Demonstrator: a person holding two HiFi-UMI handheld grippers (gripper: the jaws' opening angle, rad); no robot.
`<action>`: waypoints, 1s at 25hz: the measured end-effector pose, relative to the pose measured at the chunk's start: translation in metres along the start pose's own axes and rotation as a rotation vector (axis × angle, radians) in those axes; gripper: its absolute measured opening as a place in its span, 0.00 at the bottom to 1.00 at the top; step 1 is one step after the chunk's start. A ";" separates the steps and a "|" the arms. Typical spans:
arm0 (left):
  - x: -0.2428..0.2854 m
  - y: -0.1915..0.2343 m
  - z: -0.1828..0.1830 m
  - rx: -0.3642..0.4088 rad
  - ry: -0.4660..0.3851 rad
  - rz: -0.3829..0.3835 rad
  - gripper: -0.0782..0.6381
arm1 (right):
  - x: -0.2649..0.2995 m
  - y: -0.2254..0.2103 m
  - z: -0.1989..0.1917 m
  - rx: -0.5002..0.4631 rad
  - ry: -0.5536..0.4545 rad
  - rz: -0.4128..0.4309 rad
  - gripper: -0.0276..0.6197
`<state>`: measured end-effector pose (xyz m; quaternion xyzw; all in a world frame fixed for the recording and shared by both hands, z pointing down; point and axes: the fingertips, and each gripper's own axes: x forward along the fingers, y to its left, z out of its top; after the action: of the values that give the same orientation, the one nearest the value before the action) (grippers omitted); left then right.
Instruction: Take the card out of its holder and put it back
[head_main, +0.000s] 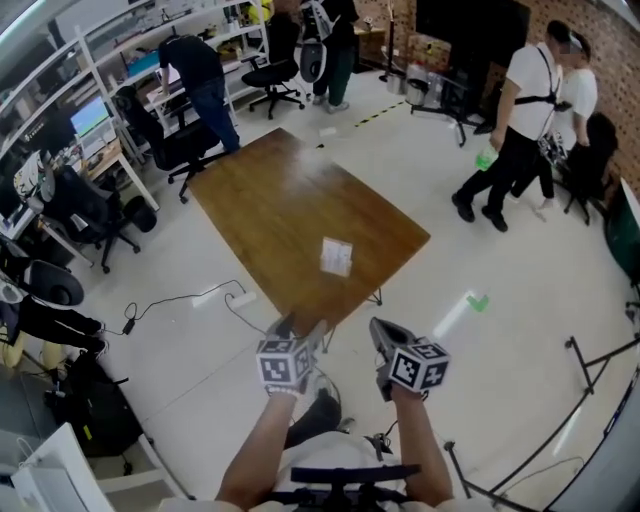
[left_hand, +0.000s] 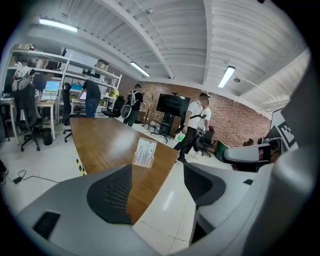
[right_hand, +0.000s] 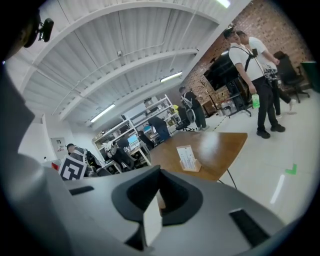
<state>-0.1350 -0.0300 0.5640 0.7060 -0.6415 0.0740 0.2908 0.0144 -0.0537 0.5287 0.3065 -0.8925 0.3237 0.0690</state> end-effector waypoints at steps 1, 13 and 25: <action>0.008 0.002 0.003 0.001 0.003 -0.003 0.56 | 0.003 -0.003 0.004 -0.003 0.002 -0.005 0.05; 0.093 0.023 0.035 0.048 0.053 -0.046 0.67 | 0.054 -0.034 0.051 -0.041 0.013 -0.067 0.05; 0.160 0.027 0.043 0.116 0.115 -0.087 0.80 | 0.089 -0.054 0.069 -0.061 0.036 -0.124 0.05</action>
<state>-0.1453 -0.1901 0.6142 0.7432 -0.5872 0.1389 0.2890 -0.0201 -0.1739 0.5320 0.3532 -0.8798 0.2970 0.1142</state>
